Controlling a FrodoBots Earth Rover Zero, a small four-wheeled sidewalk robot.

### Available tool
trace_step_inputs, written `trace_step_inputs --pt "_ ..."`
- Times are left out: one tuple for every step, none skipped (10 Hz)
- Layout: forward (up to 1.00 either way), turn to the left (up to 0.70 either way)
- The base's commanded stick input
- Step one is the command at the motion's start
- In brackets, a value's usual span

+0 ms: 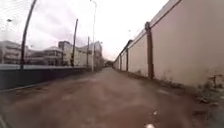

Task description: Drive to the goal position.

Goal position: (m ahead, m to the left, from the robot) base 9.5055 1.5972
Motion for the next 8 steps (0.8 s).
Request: trace_step_inputs --pt "0.7 0.0" --pt "0.7 0.0" --pt "0.7 0.0" --pt "0.7 0.0" --pt "0.7 0.0" --pt "0.7 0.0" --pt "0.7 0.0" --pt "0.7 0.0"
